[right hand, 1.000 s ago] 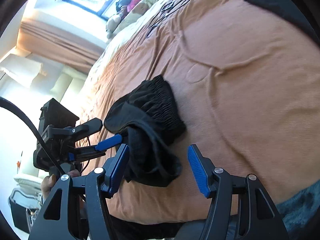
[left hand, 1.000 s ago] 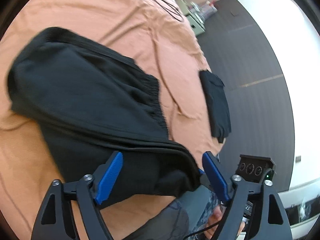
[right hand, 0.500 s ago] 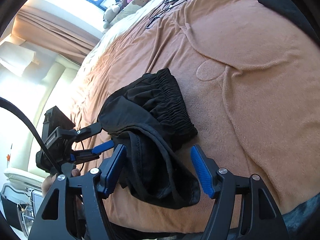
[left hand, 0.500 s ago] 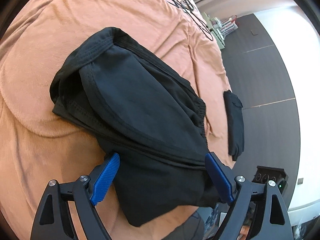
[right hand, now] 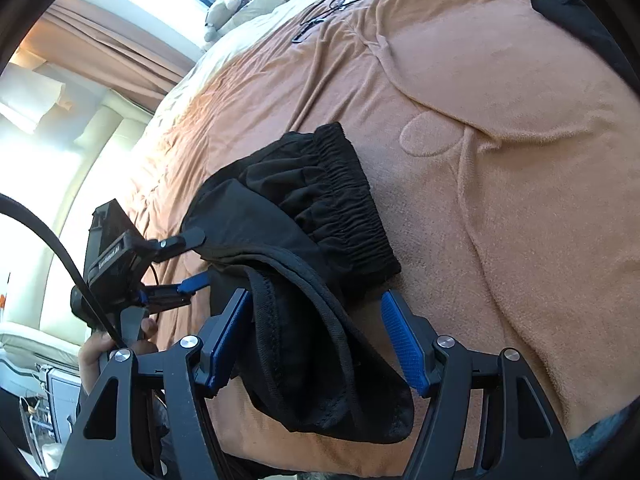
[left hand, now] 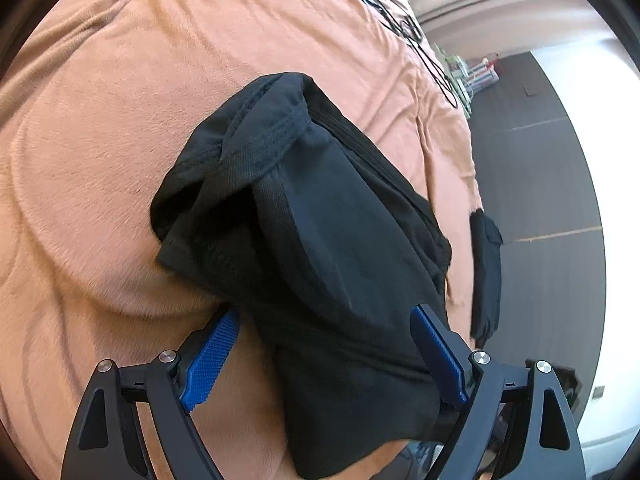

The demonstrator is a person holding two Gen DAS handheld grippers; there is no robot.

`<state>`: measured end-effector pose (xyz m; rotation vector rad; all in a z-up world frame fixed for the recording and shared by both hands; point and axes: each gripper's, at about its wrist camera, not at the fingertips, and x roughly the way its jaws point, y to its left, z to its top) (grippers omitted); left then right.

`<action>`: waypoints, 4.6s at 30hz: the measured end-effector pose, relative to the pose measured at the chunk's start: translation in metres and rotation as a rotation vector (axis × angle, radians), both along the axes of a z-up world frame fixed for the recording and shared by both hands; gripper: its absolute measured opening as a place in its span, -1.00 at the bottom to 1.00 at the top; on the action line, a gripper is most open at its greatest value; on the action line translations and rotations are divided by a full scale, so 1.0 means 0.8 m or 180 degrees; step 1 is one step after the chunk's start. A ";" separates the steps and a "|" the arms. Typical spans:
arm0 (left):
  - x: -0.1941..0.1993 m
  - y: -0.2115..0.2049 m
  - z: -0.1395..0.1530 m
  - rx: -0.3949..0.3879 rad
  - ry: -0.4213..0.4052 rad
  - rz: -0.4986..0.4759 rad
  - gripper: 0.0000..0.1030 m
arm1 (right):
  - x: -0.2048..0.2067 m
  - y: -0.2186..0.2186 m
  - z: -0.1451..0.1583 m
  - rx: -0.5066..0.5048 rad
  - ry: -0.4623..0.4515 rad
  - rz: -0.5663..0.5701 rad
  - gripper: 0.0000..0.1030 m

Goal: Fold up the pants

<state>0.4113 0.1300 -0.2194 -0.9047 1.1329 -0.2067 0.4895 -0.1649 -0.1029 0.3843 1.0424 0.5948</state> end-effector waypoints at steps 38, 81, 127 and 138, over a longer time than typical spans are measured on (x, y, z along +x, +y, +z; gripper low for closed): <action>0.123 -0.067 0.131 0.0721 -0.0490 -0.0294 -0.75 | -0.044 -0.039 -0.019 0.0311 0.0068 0.0038 -0.93; -0.039 -0.020 0.021 0.0352 -0.0037 -0.0232 0.11 | -0.045 -0.046 -0.007 0.0174 0.0248 0.0026 -0.90; -0.112 -0.027 -0.003 -0.0064 -0.0237 0.0029 -0.66 | 0.076 0.032 -0.026 -0.0233 0.0063 0.0569 -0.23; -0.150 0.005 0.018 -0.0086 -0.0126 0.0019 -0.67 | 0.053 0.063 -0.028 -0.0099 0.0289 0.0677 -0.34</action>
